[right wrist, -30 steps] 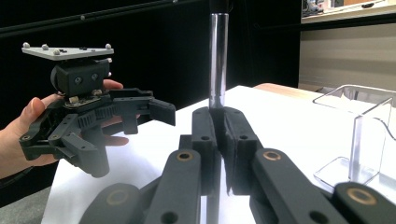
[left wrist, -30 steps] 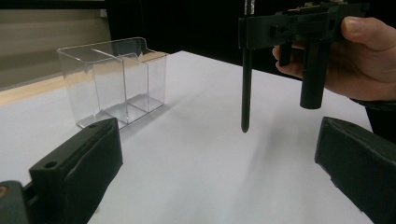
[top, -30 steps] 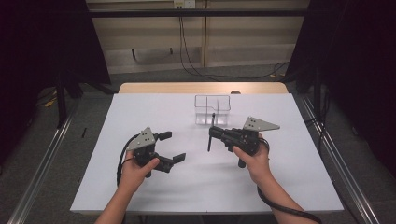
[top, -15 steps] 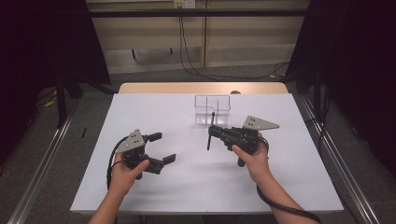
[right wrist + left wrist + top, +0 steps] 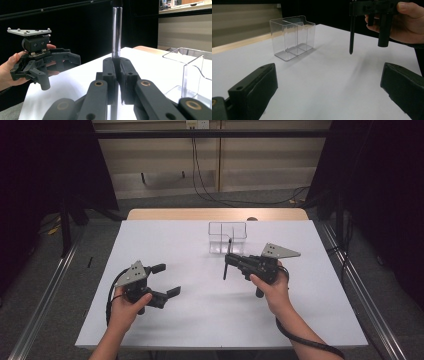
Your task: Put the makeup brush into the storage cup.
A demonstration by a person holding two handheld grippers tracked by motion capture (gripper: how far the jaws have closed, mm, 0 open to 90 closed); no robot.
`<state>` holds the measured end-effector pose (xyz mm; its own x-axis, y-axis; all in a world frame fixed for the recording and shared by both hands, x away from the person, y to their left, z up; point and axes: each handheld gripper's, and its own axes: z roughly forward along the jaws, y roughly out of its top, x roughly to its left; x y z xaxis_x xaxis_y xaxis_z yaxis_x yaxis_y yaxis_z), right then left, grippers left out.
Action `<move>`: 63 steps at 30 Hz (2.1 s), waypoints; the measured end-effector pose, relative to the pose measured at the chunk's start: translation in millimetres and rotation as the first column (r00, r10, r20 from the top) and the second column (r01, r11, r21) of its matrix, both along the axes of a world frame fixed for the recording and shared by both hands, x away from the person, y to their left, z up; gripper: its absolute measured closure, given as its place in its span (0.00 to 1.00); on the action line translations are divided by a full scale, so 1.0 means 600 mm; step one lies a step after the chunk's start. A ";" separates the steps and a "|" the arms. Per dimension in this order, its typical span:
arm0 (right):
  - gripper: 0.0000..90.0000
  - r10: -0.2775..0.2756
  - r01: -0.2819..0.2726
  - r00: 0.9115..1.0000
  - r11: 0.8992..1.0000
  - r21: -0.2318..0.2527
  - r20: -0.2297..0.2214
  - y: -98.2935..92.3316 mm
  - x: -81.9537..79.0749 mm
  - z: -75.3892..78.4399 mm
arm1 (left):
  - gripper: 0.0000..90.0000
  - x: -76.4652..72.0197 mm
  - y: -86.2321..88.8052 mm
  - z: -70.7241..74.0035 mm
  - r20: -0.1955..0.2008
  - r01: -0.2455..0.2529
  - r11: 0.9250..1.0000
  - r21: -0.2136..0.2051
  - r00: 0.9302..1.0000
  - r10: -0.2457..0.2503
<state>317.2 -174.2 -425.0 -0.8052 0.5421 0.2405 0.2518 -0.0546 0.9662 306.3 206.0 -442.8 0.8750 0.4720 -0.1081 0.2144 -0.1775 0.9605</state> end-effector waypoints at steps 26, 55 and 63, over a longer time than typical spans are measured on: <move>0.94 -0.012 0.012 1.000 1.000 -0.009 0.001 -0.007 0.009 -0.001 | 0.02 -0.012 0.047 -0.006 0.003 -0.045 0.999 0.028 0.999 0.045; 0.94 -0.011 0.011 1.000 1.000 -0.027 0.012 -0.006 0.031 0.006 | 0.02 -0.035 0.089 -0.013 0.009 -0.104 0.994 0.038 0.995 0.104; 0.94 -0.025 0.026 0.999 0.999 -0.031 0.024 -0.016 0.037 0.012 | 0.02 -0.036 0.091 -0.016 -0.001 -0.107 0.994 0.028 0.994 0.107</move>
